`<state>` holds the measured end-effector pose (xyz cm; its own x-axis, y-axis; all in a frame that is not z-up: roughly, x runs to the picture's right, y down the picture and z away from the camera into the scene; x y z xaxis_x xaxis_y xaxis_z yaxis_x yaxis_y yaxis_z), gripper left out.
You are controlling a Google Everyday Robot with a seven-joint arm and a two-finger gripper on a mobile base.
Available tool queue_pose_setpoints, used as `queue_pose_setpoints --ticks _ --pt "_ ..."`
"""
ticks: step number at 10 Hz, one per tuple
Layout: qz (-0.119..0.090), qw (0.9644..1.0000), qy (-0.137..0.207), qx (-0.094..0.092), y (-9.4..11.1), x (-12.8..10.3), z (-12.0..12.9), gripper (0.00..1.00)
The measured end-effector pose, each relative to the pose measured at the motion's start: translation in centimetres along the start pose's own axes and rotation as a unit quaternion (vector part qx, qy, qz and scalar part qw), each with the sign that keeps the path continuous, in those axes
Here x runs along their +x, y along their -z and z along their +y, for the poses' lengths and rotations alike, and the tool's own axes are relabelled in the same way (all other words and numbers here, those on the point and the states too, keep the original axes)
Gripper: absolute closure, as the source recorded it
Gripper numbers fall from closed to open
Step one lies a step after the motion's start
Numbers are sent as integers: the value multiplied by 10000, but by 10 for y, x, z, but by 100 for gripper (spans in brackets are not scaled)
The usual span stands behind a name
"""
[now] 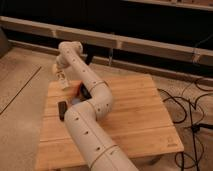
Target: Stand the bottle upright
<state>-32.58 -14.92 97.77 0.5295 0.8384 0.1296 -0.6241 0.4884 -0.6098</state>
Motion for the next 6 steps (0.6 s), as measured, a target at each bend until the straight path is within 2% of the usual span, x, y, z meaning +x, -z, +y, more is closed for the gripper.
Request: queue_pose_setpoints --ticks 1,3,5,6 --pt "-325 9991 278 -14 4 -13 0 100" --pt "-790 9952 573 -119 12 -18 -2 100" --pt "-982 9927 678 -168 18 -18 -3 100" --pt "-991 9926 687 -177 18 -18 -2 100"
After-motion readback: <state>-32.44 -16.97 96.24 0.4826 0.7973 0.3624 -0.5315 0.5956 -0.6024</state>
